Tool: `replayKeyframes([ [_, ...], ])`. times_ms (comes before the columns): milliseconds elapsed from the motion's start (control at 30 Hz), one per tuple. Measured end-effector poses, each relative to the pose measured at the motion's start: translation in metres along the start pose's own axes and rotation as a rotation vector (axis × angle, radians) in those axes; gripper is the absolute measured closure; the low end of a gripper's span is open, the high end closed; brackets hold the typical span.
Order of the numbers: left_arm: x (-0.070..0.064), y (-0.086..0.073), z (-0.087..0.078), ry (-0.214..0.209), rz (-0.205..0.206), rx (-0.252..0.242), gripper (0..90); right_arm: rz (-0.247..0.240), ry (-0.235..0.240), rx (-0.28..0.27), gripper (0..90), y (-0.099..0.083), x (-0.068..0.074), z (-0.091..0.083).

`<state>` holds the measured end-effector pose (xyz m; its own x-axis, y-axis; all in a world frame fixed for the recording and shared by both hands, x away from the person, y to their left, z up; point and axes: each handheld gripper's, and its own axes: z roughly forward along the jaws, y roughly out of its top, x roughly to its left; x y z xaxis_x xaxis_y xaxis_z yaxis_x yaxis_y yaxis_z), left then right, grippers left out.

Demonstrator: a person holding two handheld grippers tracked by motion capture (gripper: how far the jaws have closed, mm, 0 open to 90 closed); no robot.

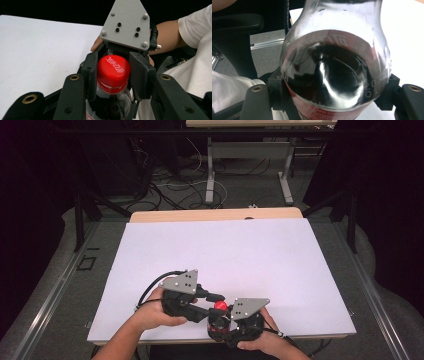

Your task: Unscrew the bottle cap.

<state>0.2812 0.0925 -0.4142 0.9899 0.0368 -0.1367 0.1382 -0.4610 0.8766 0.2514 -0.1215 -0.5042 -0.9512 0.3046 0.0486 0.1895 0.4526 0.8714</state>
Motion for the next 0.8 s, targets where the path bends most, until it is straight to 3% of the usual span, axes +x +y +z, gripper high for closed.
replayKeyframes([
  [100,-0.003,0.0,0.002,0.042,0.0,-0.003,61.2,0.006,-0.007,0.0,29.1,-0.001,-0.001,0.001],
  [200,-0.008,0.001,0.004,0.125,-0.017,-0.004,61.5,0.034,-0.045,0.0,29.1,-0.001,-0.003,0.001],
  [300,-0.02,0.003,0.011,0.26,-0.057,-0.011,61.5,0.055,-0.068,0.001,29.2,-0.001,-0.006,0.0],
  [367,-0.027,0.005,0.016,0.354,-0.095,-0.017,61.5,0.075,-0.122,-0.002,29.2,-0.001,-0.008,0.0],
  [433,-0.033,0.006,0.022,0.439,-0.121,-0.031,61.5,0.086,-0.13,-0.002,29.2,-0.001,-0.008,-0.001],
  [467,-0.036,0.006,0.025,0.474,-0.156,-0.042,61.5,0.092,-0.157,-0.006,29.1,-0.001,-0.007,0.0],
  [533,-0.042,0.006,0.031,0.547,-0.19,-0.059,61.5,0.108,-0.156,0.01,29.2,-0.001,-0.008,-0.001],
  [567,-0.045,0.006,0.034,0.579,-0.212,-0.067,61.5,0.095,-0.179,0.015,29.2,-0.001,-0.009,-0.001],
  [633,-0.049,0.006,0.039,0.628,-0.229,-0.066,61.5,0.107,-0.207,0.016,29.1,-0.002,-0.009,0.0],
  [667,-0.05,0.006,0.041,0.641,-0.231,-0.075,61.4,0.107,-0.199,0.027,29.1,-0.002,-0.01,0.0],
  [733,-0.051,0.006,0.044,0.65,-0.221,-0.086,61.1,0.12,-0.204,0.012,29.1,-0.003,-0.01,0.0],
  [800,-0.049,0.006,0.042,0.631,-0.227,-0.091,59.0,0.115,-0.193,0.007,29.1,-0.003,-0.011,-0.001],
])
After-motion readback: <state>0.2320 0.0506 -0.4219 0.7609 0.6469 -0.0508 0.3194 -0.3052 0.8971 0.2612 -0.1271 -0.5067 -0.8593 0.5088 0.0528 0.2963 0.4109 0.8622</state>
